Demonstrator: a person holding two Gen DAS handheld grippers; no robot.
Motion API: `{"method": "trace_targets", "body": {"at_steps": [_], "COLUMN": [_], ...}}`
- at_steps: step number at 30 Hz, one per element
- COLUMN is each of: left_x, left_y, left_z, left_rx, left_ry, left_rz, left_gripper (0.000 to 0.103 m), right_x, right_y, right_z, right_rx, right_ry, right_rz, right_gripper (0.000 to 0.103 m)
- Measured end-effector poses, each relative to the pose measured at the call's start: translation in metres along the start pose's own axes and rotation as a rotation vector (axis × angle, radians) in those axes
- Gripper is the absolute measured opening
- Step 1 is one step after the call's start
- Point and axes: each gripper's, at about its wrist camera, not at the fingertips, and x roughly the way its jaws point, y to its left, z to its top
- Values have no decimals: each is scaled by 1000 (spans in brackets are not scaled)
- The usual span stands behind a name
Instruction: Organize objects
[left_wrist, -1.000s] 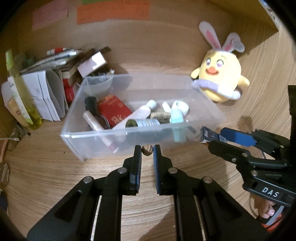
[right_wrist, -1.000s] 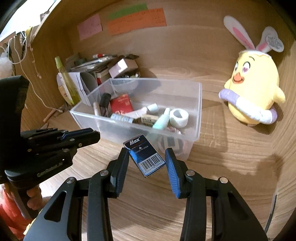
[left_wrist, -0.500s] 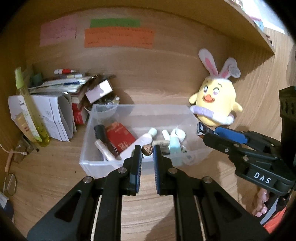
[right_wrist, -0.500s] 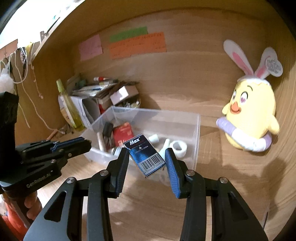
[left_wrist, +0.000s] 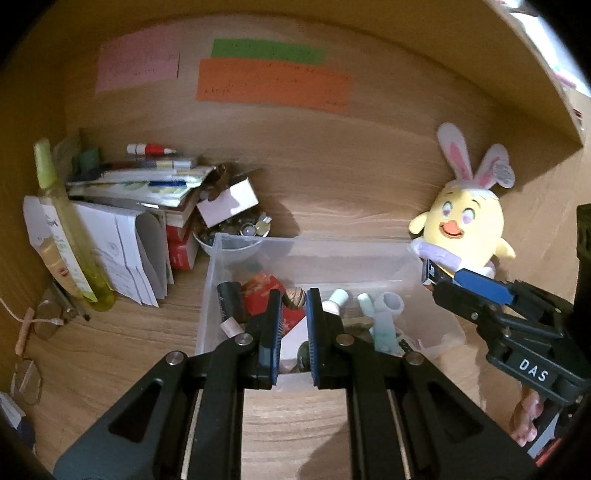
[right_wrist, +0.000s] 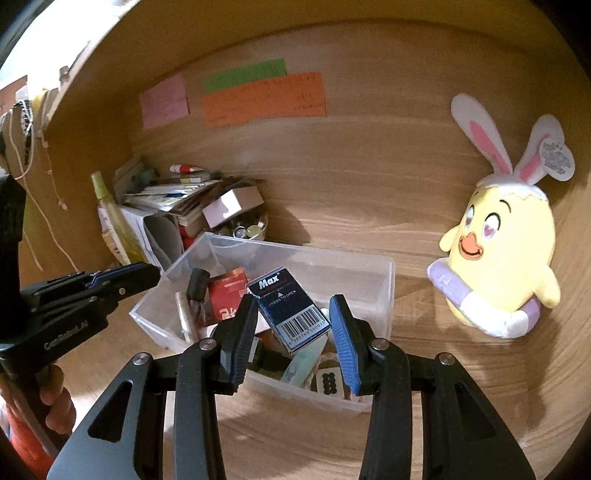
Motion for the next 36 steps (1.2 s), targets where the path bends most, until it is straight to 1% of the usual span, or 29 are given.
{"method": "trace_targets", "body": {"at_steps": [6, 12, 16, 22, 24, 26, 28, 32, 36], "left_x": [32, 53, 63, 68, 67, 65, 63, 58, 47], "left_y": [8, 3, -2, -2, -3, -2, -1, -1, -2], "left_z": [-3, -13, -18, -19, -19, -18, -18, -17, -17], "left_rx": [-33, 0, 28, 31, 36, 33, 30, 29, 34], "left_ry": [79, 134, 148, 161, 161, 162, 160, 153, 137], "left_rz": [-31, -40, -30, -39, -38, -47, -53, -61, -70], "left_gripper": [12, 12, 12, 12, 12, 13, 17, 18, 19], "right_x": [26, 51, 62, 70, 70, 68, 63, 52, 40], "right_y": [4, 3, 1, -2, -4, -3, -2, -1, 0], "right_z": [-2, -13, -18, -21, -21, -21, -20, -18, -19], "right_rx": [1, -2, 3, 21, 31, 34, 29, 27, 23], "right_ry": [55, 118, 148, 176, 189, 187, 173, 148, 129], "right_rz": [5, -10, -11, -13, 3, 6, 1, 0, -10], "right_gripper": [37, 37, 37, 38, 39, 43, 47, 51, 52]}}
